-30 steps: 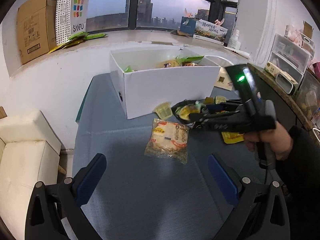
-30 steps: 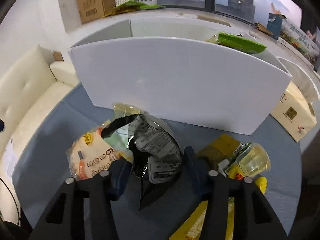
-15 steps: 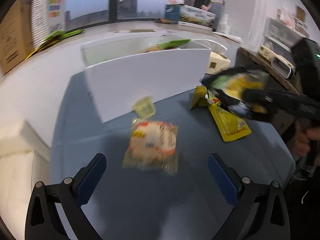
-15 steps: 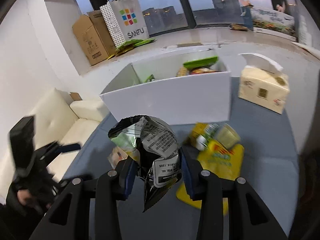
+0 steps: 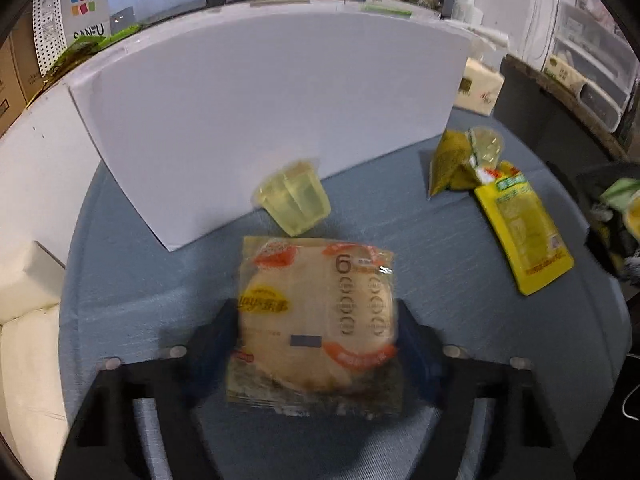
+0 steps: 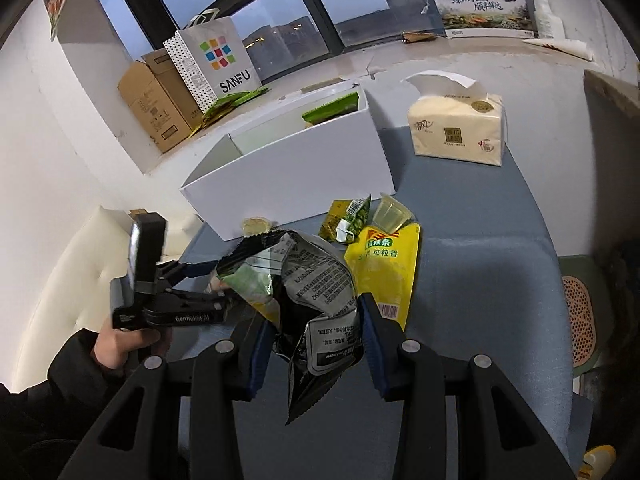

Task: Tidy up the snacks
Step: 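Carry the chip bag into the box with the right tool while the left carries the round bread pack in, then grasp the small green-yellow packets with the right tool while the left grasps the jelly cup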

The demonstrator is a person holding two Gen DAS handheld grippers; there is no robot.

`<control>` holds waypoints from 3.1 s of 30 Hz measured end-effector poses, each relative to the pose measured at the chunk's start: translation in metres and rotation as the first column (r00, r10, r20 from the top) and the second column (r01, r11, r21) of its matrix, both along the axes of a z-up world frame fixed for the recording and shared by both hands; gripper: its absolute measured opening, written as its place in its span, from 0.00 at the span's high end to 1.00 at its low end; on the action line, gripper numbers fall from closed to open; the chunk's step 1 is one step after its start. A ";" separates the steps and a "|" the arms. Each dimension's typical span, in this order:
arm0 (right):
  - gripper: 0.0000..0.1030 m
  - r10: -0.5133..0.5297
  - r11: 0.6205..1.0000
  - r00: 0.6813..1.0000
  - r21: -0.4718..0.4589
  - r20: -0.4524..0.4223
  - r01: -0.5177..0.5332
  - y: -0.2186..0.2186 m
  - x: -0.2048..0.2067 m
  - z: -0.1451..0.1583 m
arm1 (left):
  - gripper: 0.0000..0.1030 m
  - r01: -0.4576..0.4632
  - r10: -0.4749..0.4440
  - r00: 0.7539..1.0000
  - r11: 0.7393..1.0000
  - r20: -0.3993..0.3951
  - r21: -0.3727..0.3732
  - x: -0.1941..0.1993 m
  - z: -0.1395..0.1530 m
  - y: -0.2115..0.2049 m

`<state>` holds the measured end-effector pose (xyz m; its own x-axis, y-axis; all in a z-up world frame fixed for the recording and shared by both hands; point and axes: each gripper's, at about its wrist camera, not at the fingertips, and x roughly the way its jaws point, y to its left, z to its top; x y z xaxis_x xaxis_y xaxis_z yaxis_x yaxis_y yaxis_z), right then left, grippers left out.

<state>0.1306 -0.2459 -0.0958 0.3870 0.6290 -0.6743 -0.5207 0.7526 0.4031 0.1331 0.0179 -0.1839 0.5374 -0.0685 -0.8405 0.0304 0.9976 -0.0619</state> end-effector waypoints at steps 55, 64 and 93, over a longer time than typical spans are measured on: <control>0.00 -0.034 0.999 0.964 -0.011 0.262 0.038 0.119 0.120 0.109 | 0.00 -0.156 0.158 0.912 0.987 0.379 -0.035 0.050 0.171 0.078; 0.00 -0.051 0.998 0.969 0.053 0.243 0.039 0.055 0.048 0.089 | 0.00 -0.087 0.085 0.905 0.996 0.416 -0.016 -0.023 0.179 0.040; 0.00 0.018 0.995 0.980 -0.101 0.196 0.003 0.035 -0.007 0.010 | 0.00 -0.130 0.159 0.938 0.985 0.307 -0.114 -0.119 0.118 -0.014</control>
<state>0.1231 -0.2114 -0.0859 0.5140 0.5651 -0.6454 -0.5881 0.7798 0.2145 0.0146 0.0043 -0.0659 0.7827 -0.0381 -0.6213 -0.0811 0.9834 -0.1625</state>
